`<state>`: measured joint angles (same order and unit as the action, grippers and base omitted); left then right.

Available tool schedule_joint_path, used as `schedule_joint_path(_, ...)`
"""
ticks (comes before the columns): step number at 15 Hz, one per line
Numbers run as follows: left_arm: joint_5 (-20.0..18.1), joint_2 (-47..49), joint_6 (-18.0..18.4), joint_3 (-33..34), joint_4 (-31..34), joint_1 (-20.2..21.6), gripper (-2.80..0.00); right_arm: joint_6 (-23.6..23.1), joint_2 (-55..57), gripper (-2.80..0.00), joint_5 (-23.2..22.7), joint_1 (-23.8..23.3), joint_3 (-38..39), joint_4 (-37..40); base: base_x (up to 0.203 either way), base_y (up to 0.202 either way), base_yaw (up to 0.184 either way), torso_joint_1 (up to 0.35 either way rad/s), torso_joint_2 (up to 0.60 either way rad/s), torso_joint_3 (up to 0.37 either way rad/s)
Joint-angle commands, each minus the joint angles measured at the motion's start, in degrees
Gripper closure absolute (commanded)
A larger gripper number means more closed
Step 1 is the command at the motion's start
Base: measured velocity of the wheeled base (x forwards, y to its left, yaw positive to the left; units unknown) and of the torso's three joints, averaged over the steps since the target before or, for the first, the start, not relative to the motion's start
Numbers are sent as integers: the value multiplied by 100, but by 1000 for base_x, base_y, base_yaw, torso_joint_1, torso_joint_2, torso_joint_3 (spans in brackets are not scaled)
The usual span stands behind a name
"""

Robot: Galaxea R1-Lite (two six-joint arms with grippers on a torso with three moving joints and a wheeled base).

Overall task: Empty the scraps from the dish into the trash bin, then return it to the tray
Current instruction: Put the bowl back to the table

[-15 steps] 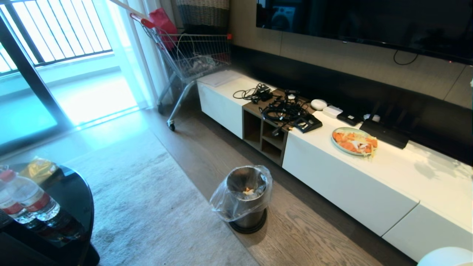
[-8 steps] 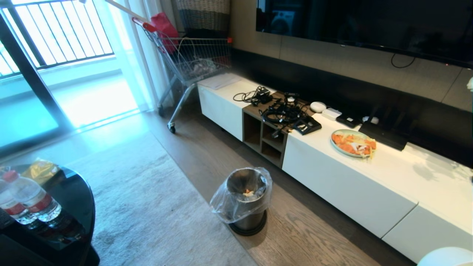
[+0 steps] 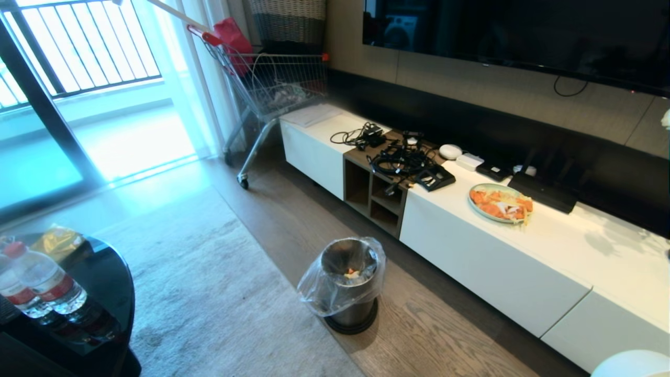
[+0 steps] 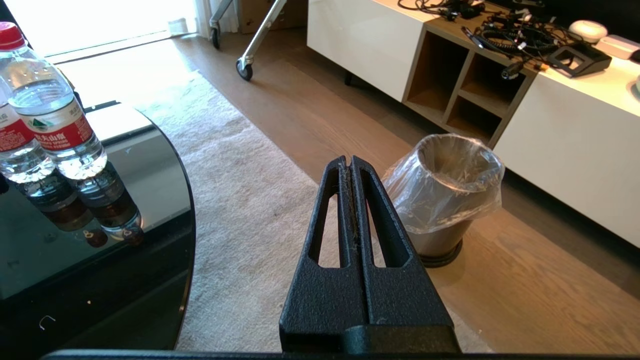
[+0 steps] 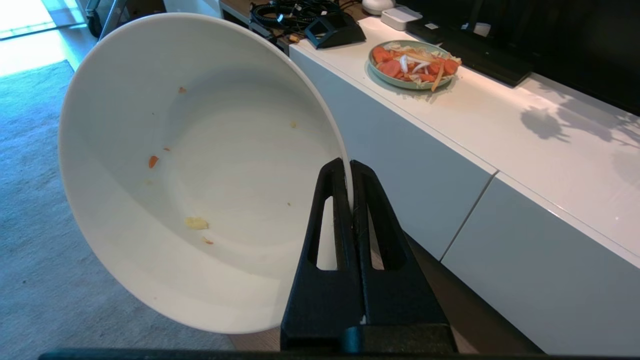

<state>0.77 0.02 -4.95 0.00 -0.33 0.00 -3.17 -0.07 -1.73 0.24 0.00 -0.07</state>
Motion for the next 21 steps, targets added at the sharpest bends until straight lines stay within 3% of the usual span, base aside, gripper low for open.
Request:
schedule_joint_path(1, 2, -2, -6, 0, -2, 0, 0, 1, 7, 0, -3, 2, 0, -1, 0, 0, 0, 0, 0, 0)
schedule_joint_path(17, 2, -2, -6, 0, -2, 0, 0, 1, 7, 0, -3, 2, 0, -1, 0, 0, 0, 0, 0, 0)
schedule_joint_path(21, 2, -2, -6, 0, -2, 0, 0, 1, 7, 0, -3, 2, 0, -1, -145, 0, -3, 4, 4, 4)
